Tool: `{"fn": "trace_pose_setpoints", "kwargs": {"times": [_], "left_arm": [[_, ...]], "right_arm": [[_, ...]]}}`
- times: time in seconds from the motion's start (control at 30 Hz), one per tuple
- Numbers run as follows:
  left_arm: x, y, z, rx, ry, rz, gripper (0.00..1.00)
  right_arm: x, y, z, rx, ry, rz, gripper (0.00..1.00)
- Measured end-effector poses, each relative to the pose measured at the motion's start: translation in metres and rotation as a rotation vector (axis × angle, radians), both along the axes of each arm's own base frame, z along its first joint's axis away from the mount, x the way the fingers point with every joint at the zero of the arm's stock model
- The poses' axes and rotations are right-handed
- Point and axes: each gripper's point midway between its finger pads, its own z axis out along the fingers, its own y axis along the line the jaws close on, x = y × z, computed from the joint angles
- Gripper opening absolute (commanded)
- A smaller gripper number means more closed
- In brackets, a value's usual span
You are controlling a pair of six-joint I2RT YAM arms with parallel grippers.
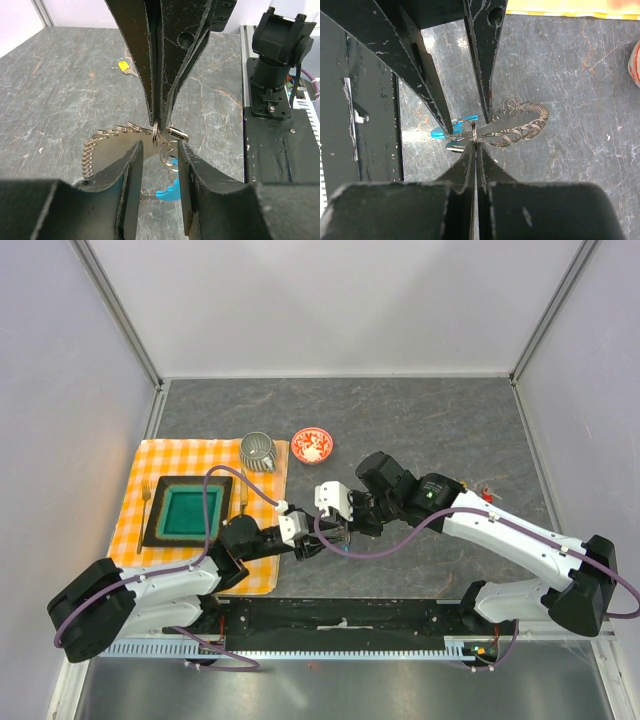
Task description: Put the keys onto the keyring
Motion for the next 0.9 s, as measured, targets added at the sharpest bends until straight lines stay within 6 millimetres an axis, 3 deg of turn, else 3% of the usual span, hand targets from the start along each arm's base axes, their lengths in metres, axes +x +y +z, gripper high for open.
{"fn": "trace_pose_setpoints", "kwargs": {"times": [0.5,0.73,0.9], "left_arm": [[-0.006,-0.002,0.005,-0.012,-0.007,-0.040,0.35],[-0.008,-0.001,0.019,-0.055,-0.031,-0.040,0.20],[-0.008,-0.001,0.020,-0.057,-0.033,-0.043,0.16]], "right_arm": [[-0.006,0.005,0.001,0.020,0.012,0.037,0.00],[-0.007,0.006,0.001,0.026,0.017,0.044,0.00],[-0.009,0.007,0.000,0.028,0.026,0.051,0.00]]}}
